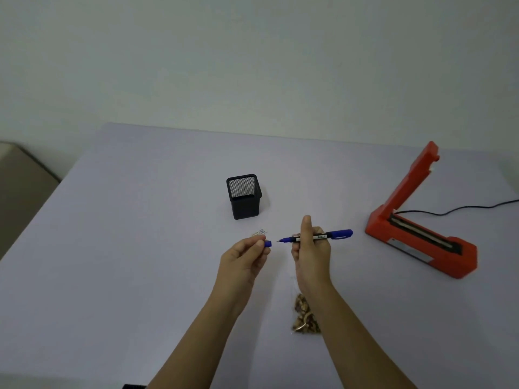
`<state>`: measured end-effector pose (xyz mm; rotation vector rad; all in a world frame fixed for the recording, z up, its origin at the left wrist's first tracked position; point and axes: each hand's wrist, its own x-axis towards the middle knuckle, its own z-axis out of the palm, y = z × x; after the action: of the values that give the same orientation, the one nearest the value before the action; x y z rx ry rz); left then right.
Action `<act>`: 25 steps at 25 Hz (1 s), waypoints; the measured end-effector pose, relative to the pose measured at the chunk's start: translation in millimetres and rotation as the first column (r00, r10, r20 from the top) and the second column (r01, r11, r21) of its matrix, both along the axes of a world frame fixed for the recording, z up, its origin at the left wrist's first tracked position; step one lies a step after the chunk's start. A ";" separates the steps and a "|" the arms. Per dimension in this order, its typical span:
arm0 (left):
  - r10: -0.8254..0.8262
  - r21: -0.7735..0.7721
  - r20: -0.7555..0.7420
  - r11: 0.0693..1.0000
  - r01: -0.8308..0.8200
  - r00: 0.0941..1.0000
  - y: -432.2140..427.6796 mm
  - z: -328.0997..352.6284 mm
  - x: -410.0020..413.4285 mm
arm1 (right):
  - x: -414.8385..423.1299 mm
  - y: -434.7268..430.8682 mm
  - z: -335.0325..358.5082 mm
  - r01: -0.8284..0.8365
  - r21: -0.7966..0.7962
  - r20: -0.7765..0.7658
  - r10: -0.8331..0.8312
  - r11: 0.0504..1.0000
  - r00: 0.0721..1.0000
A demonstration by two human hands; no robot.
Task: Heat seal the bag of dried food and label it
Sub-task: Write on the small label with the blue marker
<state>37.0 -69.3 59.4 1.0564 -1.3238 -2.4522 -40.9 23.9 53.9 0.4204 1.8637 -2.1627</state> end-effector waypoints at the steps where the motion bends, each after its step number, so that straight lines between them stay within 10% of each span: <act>1: -0.001 0.002 -0.004 1.000 0.001 1.000 0.6 0.4 0.7 | 1.6 -0.7 0.6 -0.003 0.001 -0.001 0.003 1.000 1.000; 15: -0.142 -0.503 0.095 0.847 0.171 0.985 -0.4 7.5 7.0 | 17.4 3.9 9.0 -0.168 0.009 -0.067 0.168 0.986 0.984; 25: -0.074 -0.540 0.216 0.822 0.182 0.974 -0.9 6.2 13.4 | 27.0 -4.1 9.3 -0.293 0.068 -0.097 0.298 0.954 0.949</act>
<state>50.4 -70.2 65.6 1.0713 -2.0609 -1.8601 -13.9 19.9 63.2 0.0290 1.9019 -1.9725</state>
